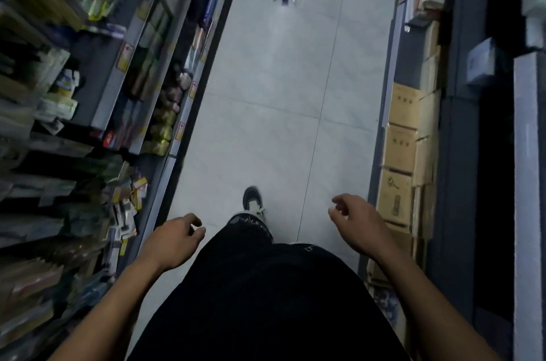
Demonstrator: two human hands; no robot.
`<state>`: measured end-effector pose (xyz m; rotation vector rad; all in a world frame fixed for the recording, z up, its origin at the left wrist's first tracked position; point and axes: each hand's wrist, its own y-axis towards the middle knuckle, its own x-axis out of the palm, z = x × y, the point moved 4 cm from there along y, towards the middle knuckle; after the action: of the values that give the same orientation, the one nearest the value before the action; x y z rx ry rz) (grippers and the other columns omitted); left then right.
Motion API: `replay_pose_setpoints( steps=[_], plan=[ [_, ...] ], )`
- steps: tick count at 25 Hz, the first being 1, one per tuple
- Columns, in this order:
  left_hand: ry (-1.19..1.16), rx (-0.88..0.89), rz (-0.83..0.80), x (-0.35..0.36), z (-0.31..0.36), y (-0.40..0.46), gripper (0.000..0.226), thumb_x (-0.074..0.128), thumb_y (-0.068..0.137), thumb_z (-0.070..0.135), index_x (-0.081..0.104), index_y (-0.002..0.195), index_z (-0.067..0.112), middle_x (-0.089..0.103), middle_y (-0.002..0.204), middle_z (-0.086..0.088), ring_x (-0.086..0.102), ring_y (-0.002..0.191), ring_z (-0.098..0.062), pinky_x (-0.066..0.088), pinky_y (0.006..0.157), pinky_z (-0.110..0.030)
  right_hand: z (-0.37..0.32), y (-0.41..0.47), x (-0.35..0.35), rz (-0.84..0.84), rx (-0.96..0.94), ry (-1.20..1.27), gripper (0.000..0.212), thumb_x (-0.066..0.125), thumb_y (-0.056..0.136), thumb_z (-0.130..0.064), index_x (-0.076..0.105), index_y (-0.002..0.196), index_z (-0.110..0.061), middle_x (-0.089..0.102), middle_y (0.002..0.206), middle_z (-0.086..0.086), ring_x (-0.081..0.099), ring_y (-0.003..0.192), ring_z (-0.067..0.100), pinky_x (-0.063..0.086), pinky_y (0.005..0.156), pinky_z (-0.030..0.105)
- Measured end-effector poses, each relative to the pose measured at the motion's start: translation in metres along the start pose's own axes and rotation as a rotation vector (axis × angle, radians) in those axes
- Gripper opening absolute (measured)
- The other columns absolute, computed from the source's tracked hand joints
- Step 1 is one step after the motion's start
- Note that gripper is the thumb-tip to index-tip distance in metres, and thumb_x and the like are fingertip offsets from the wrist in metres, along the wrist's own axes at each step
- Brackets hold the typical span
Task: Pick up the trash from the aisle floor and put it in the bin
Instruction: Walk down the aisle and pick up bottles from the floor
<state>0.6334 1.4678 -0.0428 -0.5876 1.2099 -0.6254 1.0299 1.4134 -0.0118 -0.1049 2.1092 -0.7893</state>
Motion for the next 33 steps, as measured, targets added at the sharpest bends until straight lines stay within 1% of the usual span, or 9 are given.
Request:
replay_pose_setpoints(
  steps=[3, 8, 11, 15, 18, 23, 26, 30, 33],
  plan=[
    [0.038, 0.074, 0.0, -0.064, 0.04, 0.069, 0.033, 0.047, 0.097, 0.05, 0.063, 0.118, 0.03, 0.072, 0.102, 0.011, 0.066, 0.092, -0.015, 0.055, 0.081, -0.035, -0.016, 0.045, -0.028, 0.006, 0.039, 0.029, 0.038, 0.057, 0.1, -0.04, 0.061, 0.133, -0.02, 0.065, 0.118, -0.003, 0.061, 0.1, 0.01, 0.05, 0.085, 0.03],
    [0.087, 0.177, 0.035, -0.166, 0.133, 0.176, 0.033, 0.046, 0.096, 0.051, 0.063, 0.117, 0.032, 0.072, 0.107, 0.01, 0.066, 0.094, -0.016, 0.055, 0.082, -0.037, -0.005, 0.105, -0.076, 0.033, 0.157, 0.091, 0.034, 0.059, 0.099, -0.04, 0.063, 0.128, -0.022, 0.066, 0.115, -0.003, 0.062, 0.103, 0.013, 0.054, 0.091, 0.037],
    [0.111, 0.216, 0.056, -0.212, 0.193, 0.24, 0.034, 0.045, 0.094, 0.054, 0.062, 0.116, 0.035, 0.071, 0.106, 0.013, 0.066, 0.093, -0.015, 0.056, 0.082, -0.037, 0.008, 0.153, -0.109, 0.03, 0.203, 0.105, 0.037, 0.058, 0.099, -0.039, 0.063, 0.131, -0.021, 0.065, 0.117, -0.005, 0.062, 0.103, 0.009, 0.053, 0.09, 0.033],
    [0.143, 0.199, 0.055, -0.254, 0.271, 0.317, 0.032, 0.045, 0.095, 0.051, 0.061, 0.117, 0.034, 0.071, 0.107, 0.013, 0.066, 0.096, -0.016, 0.055, 0.083, -0.037, 0.025, 0.252, -0.178, 0.03, 0.203, 0.112, 0.038, 0.057, 0.098, -0.041, 0.062, 0.13, -0.023, 0.065, 0.119, -0.005, 0.062, 0.104, 0.008, 0.054, 0.09, 0.033],
    [0.151, 0.159, 0.03, -0.276, 0.316, 0.348, 0.033, 0.046, 0.096, 0.05, 0.061, 0.119, 0.031, 0.072, 0.108, 0.011, 0.066, 0.098, -0.018, 0.055, 0.084, -0.037, 0.019, 0.326, -0.243, 0.015, 0.148, 0.109, 0.038, 0.056, 0.097, -0.043, 0.062, 0.129, -0.024, 0.065, 0.123, -0.005, 0.063, 0.107, 0.009, 0.054, 0.093, 0.036],
    [0.101, 0.08, 0.033, -0.309, 0.356, 0.39, 0.034, 0.045, 0.096, 0.055, 0.061, 0.117, 0.033, 0.072, 0.106, 0.011, 0.066, 0.098, -0.017, 0.053, 0.082, -0.035, -0.011, 0.445, -0.348, -0.002, 0.031, 0.046, 0.041, 0.052, 0.098, -0.046, 0.061, 0.132, -0.024, 0.065, 0.124, -0.005, 0.063, 0.108, 0.011, 0.054, 0.093, 0.041],
    [0.05, 0.018, 0.03, -0.33, 0.367, 0.422, 0.035, 0.047, 0.095, 0.055, 0.062, 0.118, 0.033, 0.071, 0.104, 0.013, 0.066, 0.097, -0.015, 0.054, 0.085, -0.036, -0.033, 0.511, -0.394, -0.007, -0.016, 0.024, 0.041, 0.051, 0.099, -0.045, 0.06, 0.133, -0.024, 0.064, 0.124, -0.005, 0.061, 0.106, 0.011, 0.053, 0.093, 0.039],
    [-0.024, -0.03, 0.012, -0.375, 0.387, 0.496, 0.033, 0.047, 0.096, 0.053, 0.062, 0.118, 0.034, 0.069, 0.098, 0.015, 0.065, 0.092, -0.012, 0.055, 0.083, -0.036, -0.061, 0.602, -0.437, -0.016, -0.031, -0.021, 0.042, 0.05, 0.1, -0.047, 0.059, 0.134, -0.024, 0.064, 0.122, -0.006, 0.061, 0.103, 0.01, 0.053, 0.089, 0.035],
    [-0.011, -0.012, -0.004, -0.428, 0.415, 0.556, 0.034, 0.046, 0.096, 0.051, 0.063, 0.119, 0.031, 0.07, 0.099, 0.013, 0.065, 0.094, -0.016, 0.054, 0.084, -0.037, -0.083, 0.651, -0.471, -0.012, 0.018, -0.01, 0.04, 0.052, 0.099, -0.046, 0.061, 0.131, -0.025, 0.065, 0.119, -0.007, 0.061, 0.101, 0.008, 0.054, 0.09, 0.035]
  ],
)
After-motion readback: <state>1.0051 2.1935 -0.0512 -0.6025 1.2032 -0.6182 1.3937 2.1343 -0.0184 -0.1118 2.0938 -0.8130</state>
